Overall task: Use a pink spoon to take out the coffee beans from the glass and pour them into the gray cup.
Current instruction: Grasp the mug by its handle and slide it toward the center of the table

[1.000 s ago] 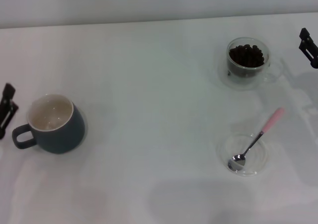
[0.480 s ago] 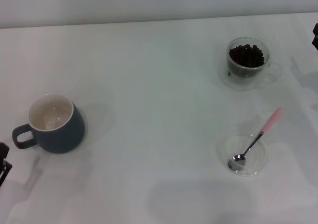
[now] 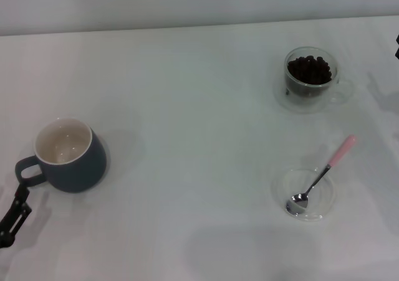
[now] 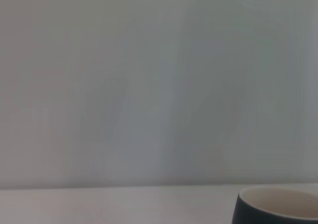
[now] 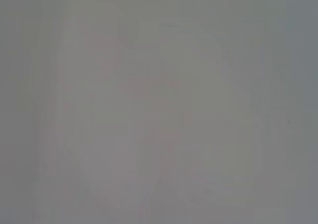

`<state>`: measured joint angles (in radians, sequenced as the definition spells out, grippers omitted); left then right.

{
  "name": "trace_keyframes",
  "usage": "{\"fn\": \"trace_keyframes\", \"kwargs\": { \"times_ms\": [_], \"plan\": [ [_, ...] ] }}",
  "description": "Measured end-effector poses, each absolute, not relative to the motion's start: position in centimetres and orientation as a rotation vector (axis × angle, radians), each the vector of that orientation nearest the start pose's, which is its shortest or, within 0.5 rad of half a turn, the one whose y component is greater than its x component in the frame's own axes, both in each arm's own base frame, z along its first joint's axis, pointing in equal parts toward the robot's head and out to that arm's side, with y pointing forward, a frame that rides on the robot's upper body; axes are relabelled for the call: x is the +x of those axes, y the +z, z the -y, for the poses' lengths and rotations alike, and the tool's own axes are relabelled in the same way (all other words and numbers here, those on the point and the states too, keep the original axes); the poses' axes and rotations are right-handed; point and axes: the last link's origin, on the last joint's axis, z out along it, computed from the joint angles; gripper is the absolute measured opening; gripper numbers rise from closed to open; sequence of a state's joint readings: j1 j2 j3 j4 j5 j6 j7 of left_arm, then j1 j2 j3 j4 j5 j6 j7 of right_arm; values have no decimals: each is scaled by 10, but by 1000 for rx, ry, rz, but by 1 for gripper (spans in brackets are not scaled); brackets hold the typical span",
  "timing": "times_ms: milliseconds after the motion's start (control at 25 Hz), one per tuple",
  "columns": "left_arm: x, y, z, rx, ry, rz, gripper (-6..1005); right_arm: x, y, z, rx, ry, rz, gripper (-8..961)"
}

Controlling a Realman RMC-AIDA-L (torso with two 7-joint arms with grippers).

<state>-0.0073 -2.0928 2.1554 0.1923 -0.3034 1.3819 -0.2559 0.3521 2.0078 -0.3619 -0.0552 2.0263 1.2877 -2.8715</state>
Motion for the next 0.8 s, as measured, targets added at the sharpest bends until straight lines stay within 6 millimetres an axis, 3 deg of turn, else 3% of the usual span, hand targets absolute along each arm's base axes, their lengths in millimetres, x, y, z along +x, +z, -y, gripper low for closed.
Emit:
{"fn": "trace_keyframes", "kwargs": {
  "times_ms": [800],
  "plan": [
    [-377, -46, -202, -1756, -636, 708, 876, 393, 52, -288, -1537, 568, -482, 782]
  ]
}}
